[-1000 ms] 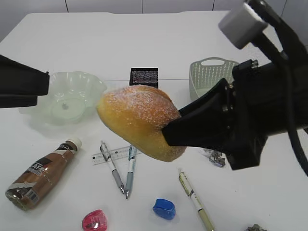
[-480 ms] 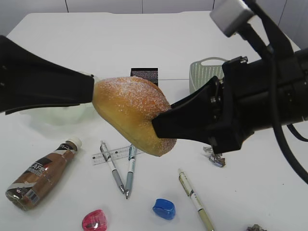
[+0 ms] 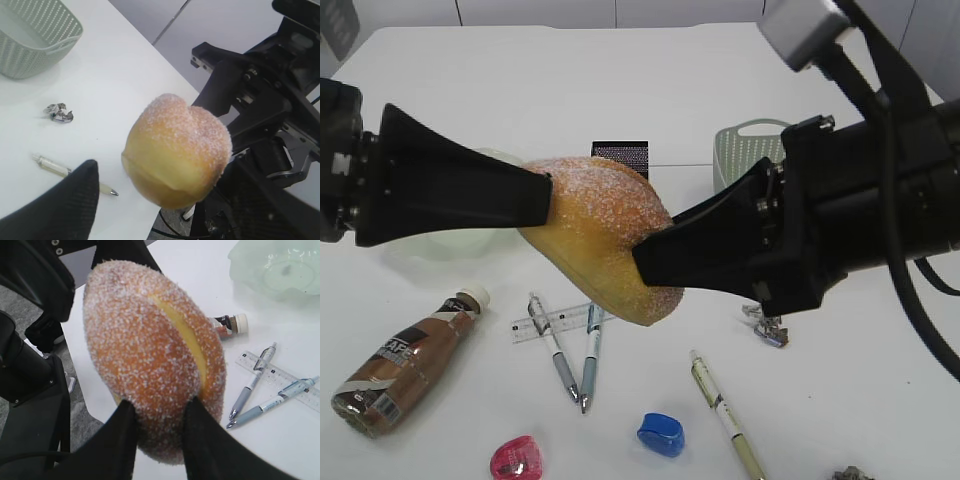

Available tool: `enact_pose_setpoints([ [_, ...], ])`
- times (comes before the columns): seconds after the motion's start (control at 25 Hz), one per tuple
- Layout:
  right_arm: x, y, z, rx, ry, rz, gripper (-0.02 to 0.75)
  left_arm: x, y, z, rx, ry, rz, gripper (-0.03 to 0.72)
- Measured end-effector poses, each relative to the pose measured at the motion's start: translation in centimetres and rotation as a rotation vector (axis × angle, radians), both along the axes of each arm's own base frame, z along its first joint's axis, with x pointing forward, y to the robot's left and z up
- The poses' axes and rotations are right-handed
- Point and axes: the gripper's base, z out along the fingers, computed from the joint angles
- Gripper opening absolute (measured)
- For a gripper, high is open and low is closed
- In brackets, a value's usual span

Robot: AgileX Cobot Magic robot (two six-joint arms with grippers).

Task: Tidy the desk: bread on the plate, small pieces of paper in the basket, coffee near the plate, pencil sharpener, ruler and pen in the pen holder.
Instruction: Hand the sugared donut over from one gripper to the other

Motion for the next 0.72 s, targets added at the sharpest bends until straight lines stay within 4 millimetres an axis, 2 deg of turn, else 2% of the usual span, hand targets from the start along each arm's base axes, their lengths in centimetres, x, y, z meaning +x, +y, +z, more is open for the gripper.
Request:
enact_pose_setpoints([
  [0.52,-0.1,0.0,0.0,0.002,0.004,0.006,0.197,1.2,-0.7,-1.1,-0.048,-0.037,-0.053,0.579],
  [0.6,-0.1,0.0,0.0,0.002,0.004,0.006,0.197,1.3,-0.8,-1.2,-0.054,-0.035,-0.056,0.561],
  [0.72,-0.1,0.0,0.0,0.002,0.004,0.006,0.197,1.1,-0.8,-1.1,-0.062,-0.032,-0.074,0.494],
])
